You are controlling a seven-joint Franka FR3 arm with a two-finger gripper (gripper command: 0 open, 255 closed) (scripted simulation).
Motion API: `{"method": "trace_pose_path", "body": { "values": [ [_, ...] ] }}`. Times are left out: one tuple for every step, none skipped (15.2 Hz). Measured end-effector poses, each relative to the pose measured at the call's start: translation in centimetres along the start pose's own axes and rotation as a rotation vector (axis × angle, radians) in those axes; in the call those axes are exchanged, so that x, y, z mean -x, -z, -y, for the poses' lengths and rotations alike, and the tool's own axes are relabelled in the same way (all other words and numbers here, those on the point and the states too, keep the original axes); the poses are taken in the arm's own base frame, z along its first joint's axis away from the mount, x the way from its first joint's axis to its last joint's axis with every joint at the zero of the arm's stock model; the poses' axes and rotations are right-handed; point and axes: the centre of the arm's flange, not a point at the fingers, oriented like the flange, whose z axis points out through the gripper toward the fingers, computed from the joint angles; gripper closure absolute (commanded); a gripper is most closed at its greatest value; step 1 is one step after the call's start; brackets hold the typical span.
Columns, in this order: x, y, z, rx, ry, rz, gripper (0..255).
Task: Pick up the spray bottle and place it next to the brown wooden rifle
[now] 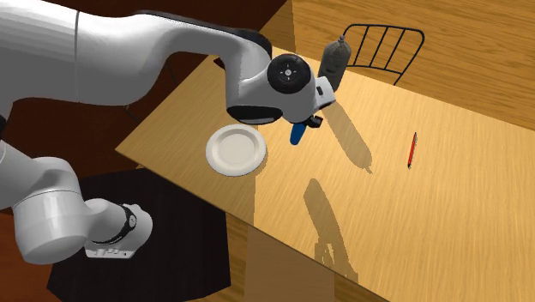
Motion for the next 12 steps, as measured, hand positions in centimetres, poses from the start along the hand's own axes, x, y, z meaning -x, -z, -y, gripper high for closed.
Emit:
{"method": "trace_pose_path", "body": {
  "values": [
    [-0.2,0.5,0.1,0.000,0.000,0.000,255],
    [-0.5,1.0,0.1,0.000,0.000,0.000,255],
    [-0.8,1.4,0.1,0.000,0.000,0.000,255],
    [-1.0,1.9,0.1,0.000,0.000,0.000,255],
    [-1.2,2.5,0.1,0.000,0.000,0.000,255],
    [-1.5,2.9,0.2,0.000,0.000,0.000,255],
    [-1.7,3.5,0.2,0.000,0.000,0.000,255],
    [-1.9,3.9,0.1,0.000,0.000,0.000,255],
    [-2.1,4.3,0.1,0.000,0.000,0.000,255],
    [-2.4,4.8,0.1,0.000,0.000,0.000,255],
    [-2.7,5.3,0.1,0.000,0.000,0.000,255],
    [-2.9,5.8,0.2,0.000,0.000,0.000,255]
  ]
}}
